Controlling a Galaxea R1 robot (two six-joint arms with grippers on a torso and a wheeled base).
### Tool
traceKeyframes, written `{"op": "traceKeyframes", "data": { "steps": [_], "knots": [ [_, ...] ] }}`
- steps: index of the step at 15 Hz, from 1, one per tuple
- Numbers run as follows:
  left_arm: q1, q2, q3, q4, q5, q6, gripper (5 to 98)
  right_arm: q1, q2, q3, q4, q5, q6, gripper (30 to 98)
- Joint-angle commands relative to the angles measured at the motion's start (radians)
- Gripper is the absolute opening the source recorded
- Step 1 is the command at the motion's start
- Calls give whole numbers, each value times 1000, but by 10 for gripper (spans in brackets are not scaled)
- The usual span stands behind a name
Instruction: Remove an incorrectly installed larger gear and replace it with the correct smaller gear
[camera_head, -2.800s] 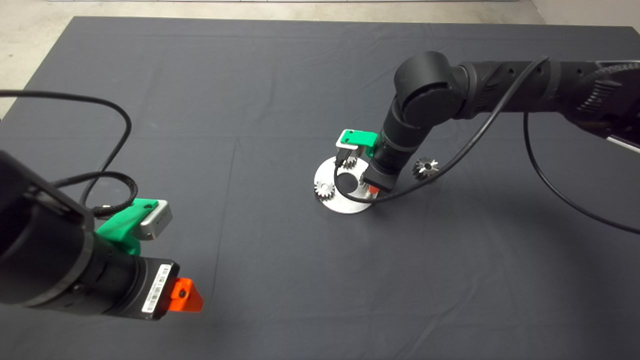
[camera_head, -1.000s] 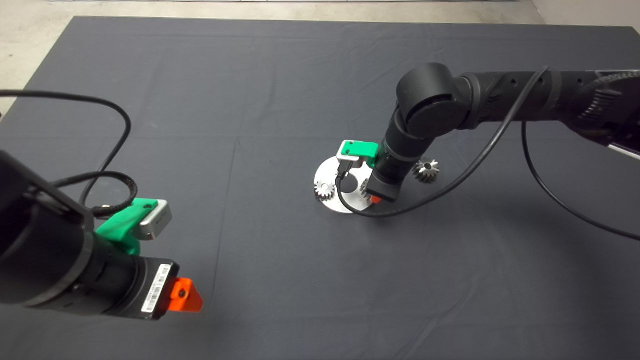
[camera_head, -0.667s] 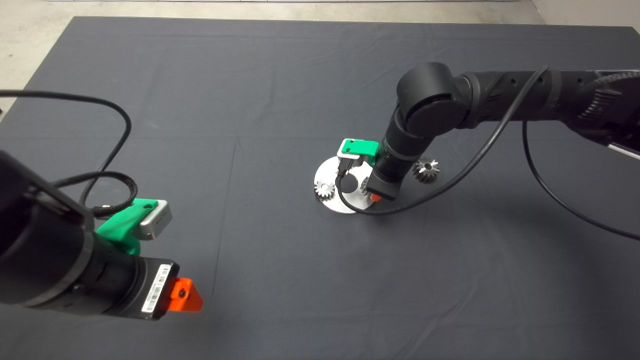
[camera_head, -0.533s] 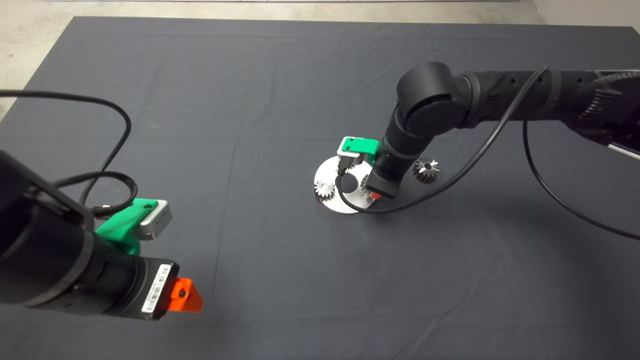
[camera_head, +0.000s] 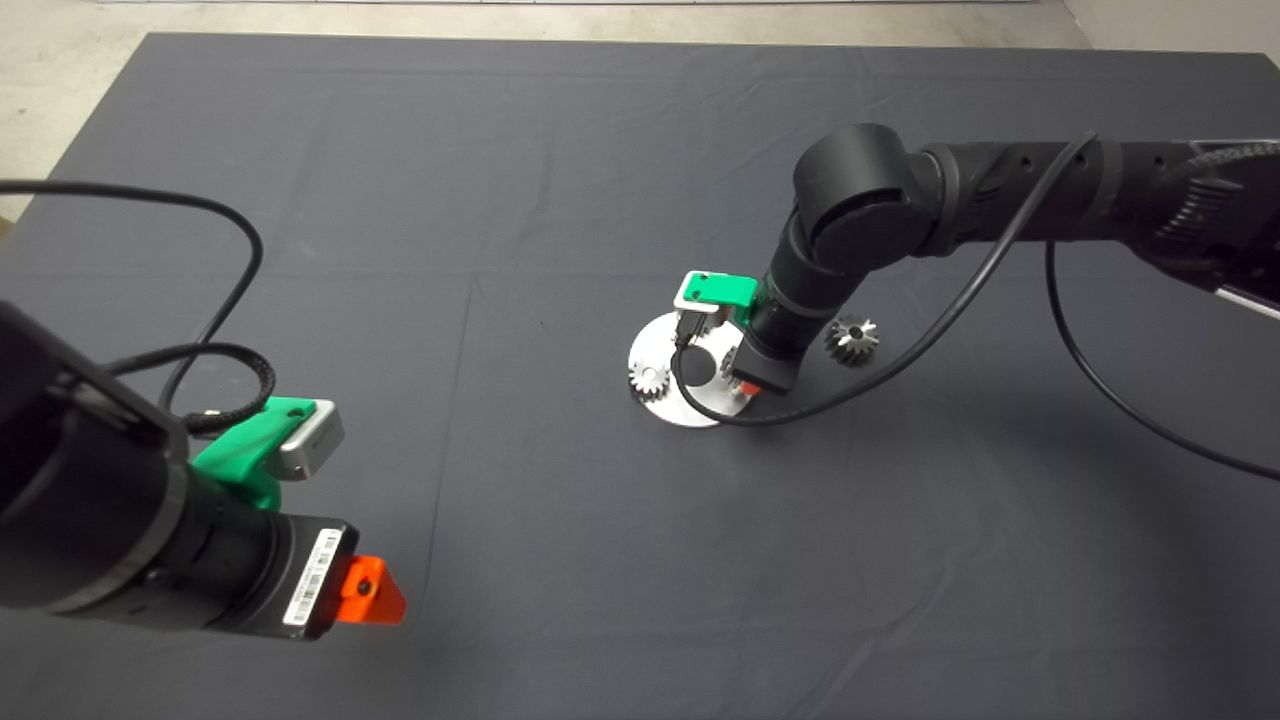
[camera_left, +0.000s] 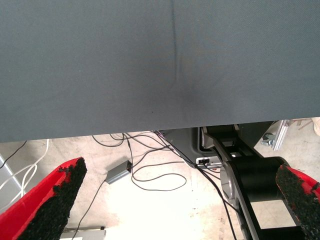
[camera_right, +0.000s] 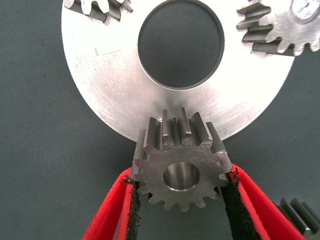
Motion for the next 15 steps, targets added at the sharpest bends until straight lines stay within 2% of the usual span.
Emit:
{"op": "traceKeyframes", "data": {
  "steps": [1,15],
  "knots": [
    [-5,-1,12,-17,9,-8,979,6,1,4,-31,-128,-5,387],
    [-5,-1,12,-17,9,-8,979,7,-9,7,-31,-128,-6,387]
  ]
}}
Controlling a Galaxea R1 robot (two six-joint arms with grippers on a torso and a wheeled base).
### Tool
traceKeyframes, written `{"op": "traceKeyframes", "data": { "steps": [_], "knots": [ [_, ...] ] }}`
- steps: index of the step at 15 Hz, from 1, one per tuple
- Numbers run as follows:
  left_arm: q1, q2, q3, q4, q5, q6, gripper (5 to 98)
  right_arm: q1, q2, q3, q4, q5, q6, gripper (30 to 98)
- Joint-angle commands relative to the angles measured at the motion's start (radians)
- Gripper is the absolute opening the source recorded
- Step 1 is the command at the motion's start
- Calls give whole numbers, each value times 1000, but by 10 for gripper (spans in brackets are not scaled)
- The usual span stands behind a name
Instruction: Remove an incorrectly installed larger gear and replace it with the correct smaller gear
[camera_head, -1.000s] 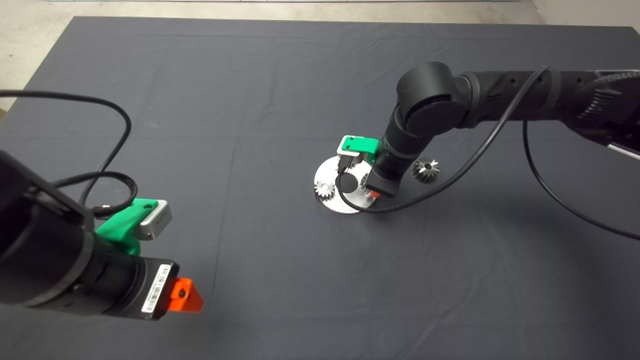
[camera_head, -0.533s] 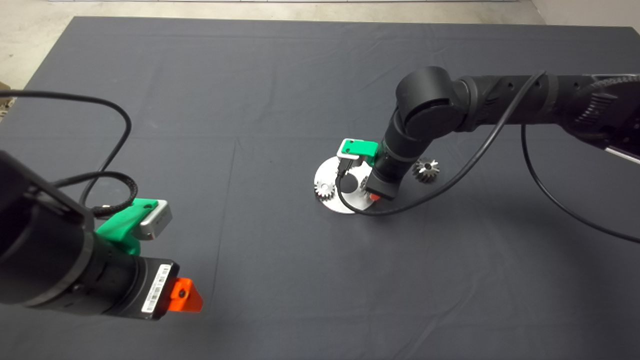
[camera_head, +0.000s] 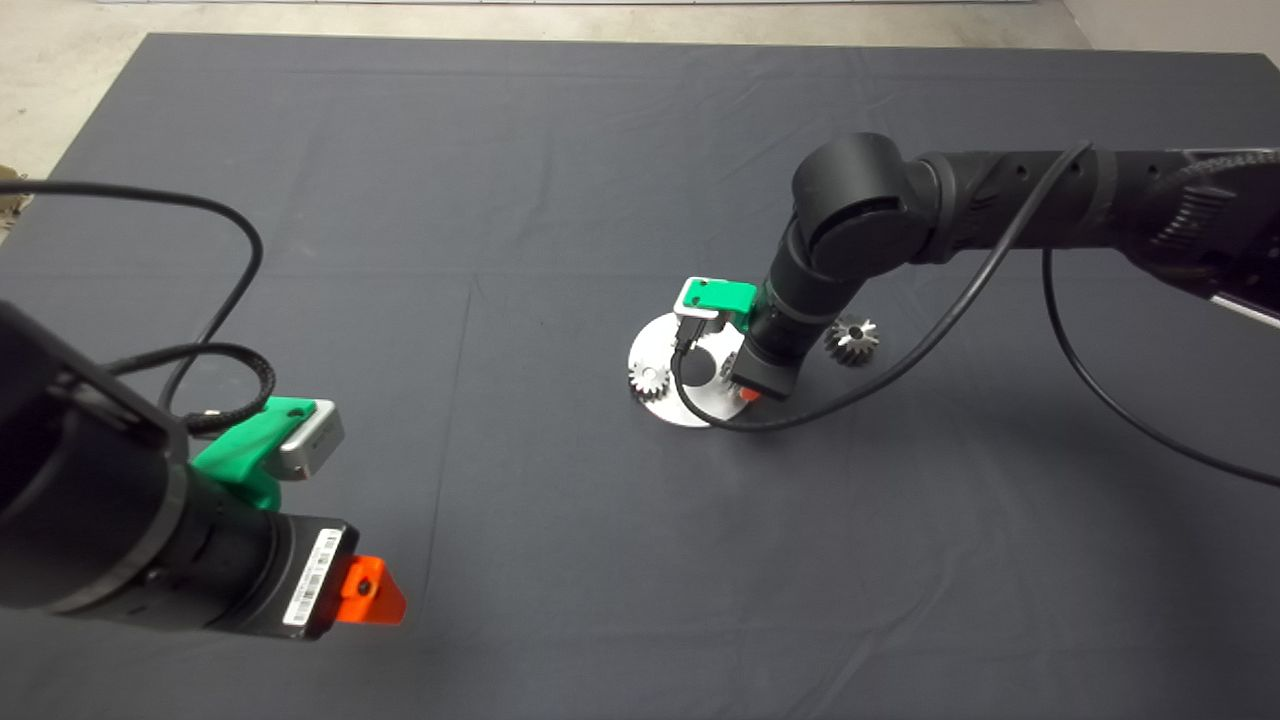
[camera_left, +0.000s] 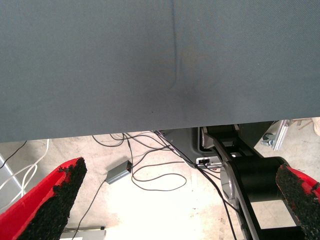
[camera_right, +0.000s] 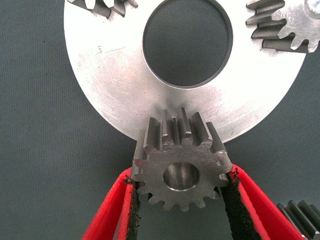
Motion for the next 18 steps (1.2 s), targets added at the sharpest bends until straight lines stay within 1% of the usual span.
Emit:
{"op": "traceKeyframes", "data": {
  "steps": [1,8,11,18],
  "knots": [
    [-5,-1,11,-17,8,-8,979,17,-7,12,-26,-129,-6,387],
    [-5,-1,11,-17,8,-8,979,23,-2,17,-22,-129,-6,387],
    [-5,-1,11,-17,8,-8,979,24,-4,45,-22,-129,-6,387],
    [-5,-1,11,-17,8,-8,979,24,-5,45,-22,-129,-7,387]
  ]
}}
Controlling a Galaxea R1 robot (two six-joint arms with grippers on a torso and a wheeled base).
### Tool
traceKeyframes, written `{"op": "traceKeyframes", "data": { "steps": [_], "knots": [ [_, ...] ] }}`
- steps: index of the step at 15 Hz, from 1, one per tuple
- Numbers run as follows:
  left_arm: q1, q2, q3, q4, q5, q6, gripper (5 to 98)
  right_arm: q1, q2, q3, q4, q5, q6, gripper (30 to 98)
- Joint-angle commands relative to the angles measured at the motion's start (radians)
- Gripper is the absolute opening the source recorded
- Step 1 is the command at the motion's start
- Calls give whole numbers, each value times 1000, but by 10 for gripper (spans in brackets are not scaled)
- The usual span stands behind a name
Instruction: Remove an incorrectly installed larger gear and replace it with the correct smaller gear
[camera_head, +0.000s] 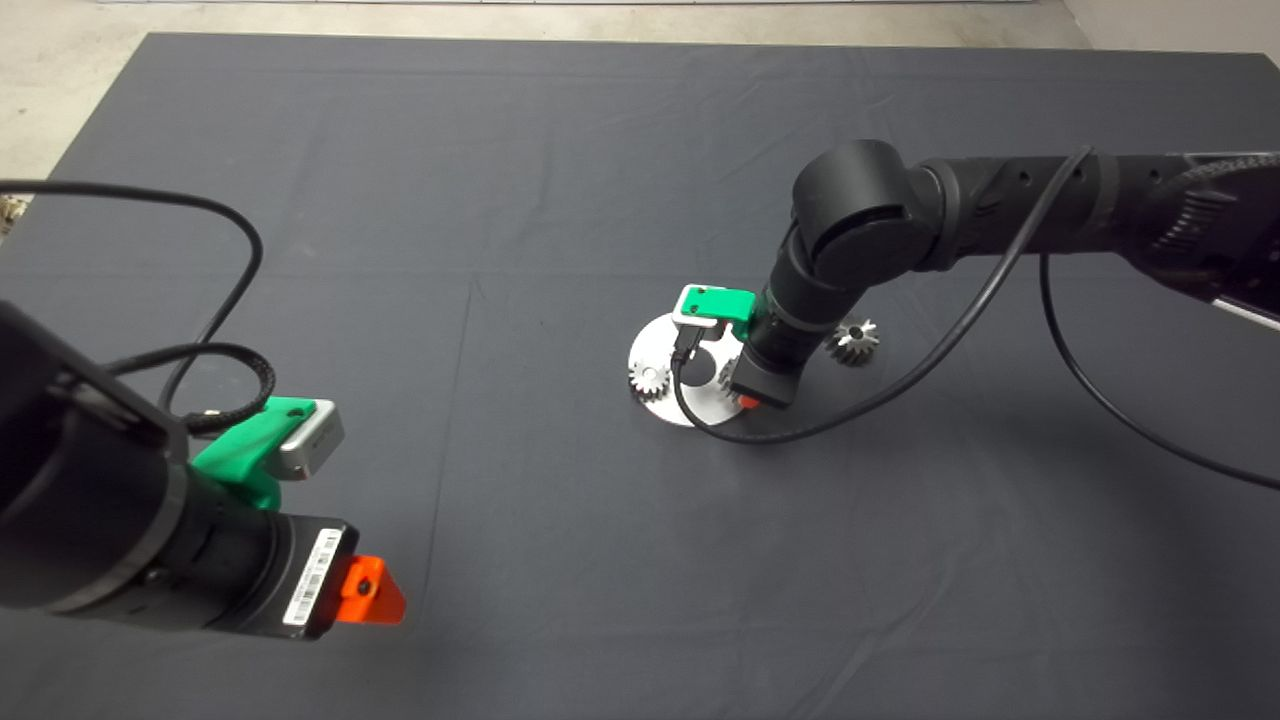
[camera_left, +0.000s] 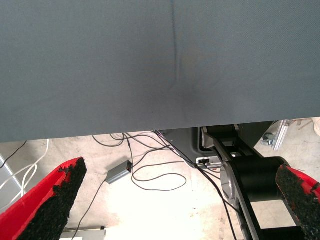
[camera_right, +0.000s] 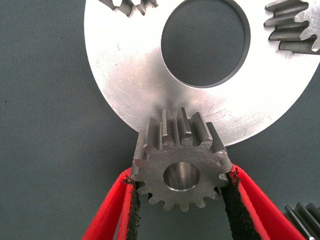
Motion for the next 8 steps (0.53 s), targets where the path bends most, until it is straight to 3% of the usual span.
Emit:
{"op": "traceKeyframes", "data": {
  "steps": [1,8],
  "knots": [
    [-5,-1,12,-17,8,-8,979,28,-3,14,-22,-130,-9,387],
    [-5,-2,13,-17,8,-8,979,28,-13,1,-26,-130,-45,387]
  ]
}}
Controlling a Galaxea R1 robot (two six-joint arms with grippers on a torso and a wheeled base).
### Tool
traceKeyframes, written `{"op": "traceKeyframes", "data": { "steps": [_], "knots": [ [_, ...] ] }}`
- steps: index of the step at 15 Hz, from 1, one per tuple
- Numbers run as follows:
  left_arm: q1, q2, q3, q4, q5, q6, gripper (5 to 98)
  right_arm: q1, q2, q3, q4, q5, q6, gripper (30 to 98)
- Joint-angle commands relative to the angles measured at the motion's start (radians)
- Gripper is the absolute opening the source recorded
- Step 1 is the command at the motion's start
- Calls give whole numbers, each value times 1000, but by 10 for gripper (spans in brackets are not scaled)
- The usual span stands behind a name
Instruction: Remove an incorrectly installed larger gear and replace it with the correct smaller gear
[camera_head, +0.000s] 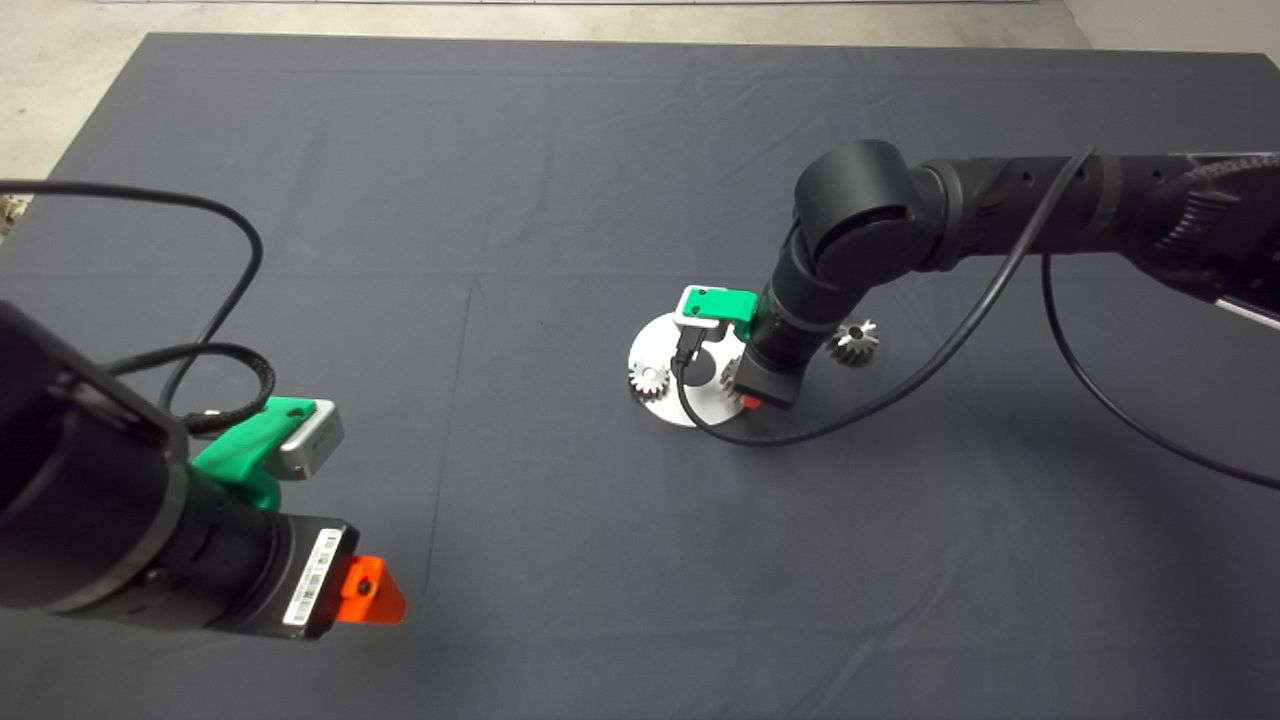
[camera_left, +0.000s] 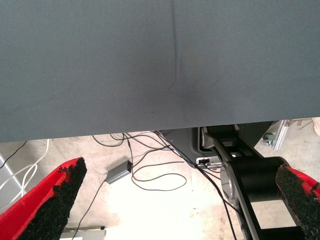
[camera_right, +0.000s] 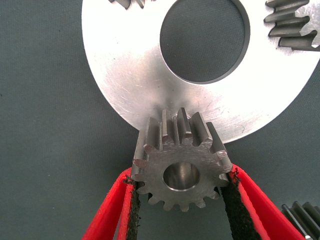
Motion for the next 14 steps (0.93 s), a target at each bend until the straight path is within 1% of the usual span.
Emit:
{"op": "traceKeyframes", "data": {
  "steps": [1,14],
  "knots": [
    [-5,-2,13,-17,9,-8,979,28,-7,0,-28,-129,-28,387],
    [-5,-2,13,-18,9,-8,979,28,-6,0,-31,-129,-31,387]
  ]
}}
